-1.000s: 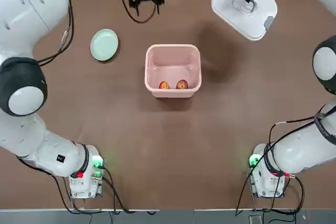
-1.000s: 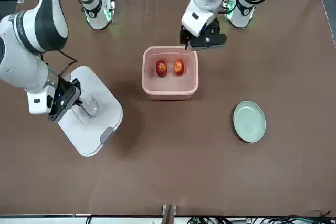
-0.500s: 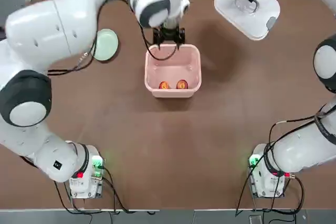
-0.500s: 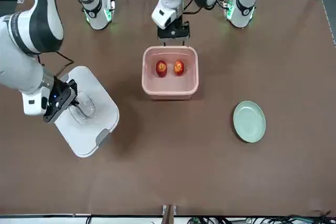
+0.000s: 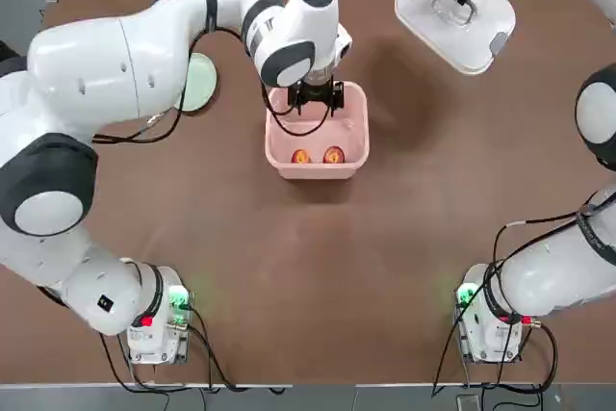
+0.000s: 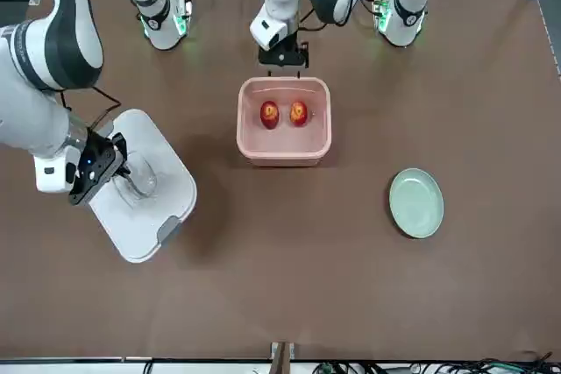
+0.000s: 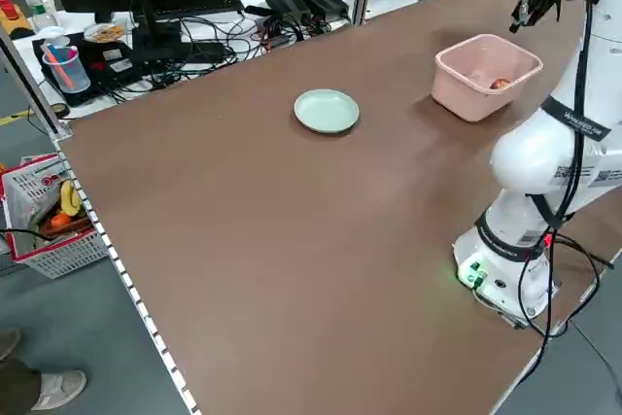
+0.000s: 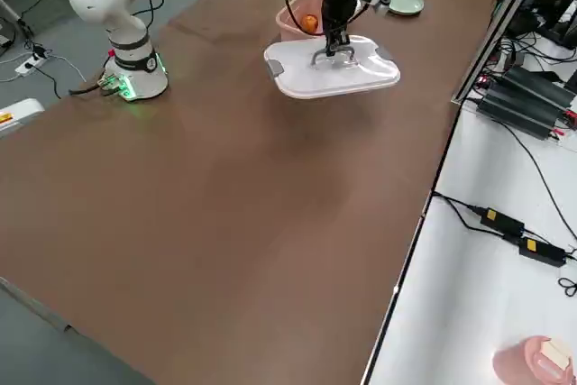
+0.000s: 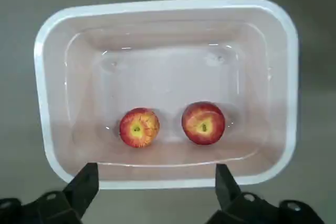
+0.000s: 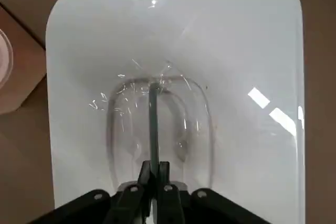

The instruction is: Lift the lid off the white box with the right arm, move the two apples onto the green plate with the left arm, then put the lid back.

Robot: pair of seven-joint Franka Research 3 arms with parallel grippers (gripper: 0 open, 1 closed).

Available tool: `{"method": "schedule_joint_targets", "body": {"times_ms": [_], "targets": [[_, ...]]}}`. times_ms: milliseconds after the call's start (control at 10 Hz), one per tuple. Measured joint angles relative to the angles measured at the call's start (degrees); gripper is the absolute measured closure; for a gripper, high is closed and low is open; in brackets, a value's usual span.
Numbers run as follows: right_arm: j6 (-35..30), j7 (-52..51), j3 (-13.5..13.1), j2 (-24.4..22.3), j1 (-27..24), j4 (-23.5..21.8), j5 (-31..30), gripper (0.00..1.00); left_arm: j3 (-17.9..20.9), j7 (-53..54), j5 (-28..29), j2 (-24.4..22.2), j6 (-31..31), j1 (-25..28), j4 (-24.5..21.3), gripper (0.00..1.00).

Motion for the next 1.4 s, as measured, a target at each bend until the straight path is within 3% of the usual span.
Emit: {"method": "schedule_joint_targets", "body": {"times_ms": [500, 1000, 1400], "targets": [[-0.6, 0.25, -0.01, 0.0, -1.68, -0.01, 0.45, 0.93, 0.19, 3.27, 0.0, 3.1, 6.57, 4.53, -5.31, 0.01], [-1.41, 0.26, 0.07, 0.0, -2.2, -0.04, 0.83, 0.93, -0.05, 2.55, 0.0, 4.76, 15.7, 3.78, -13.63, 0.01], [-2.41, 0.28, 0.07, 0.0, -2.54, -0.04, 0.86, 0.93, -0.09, 2.09, 0.0, 5.11, 18.11, 2.9, -16.8, 0.01]]}}
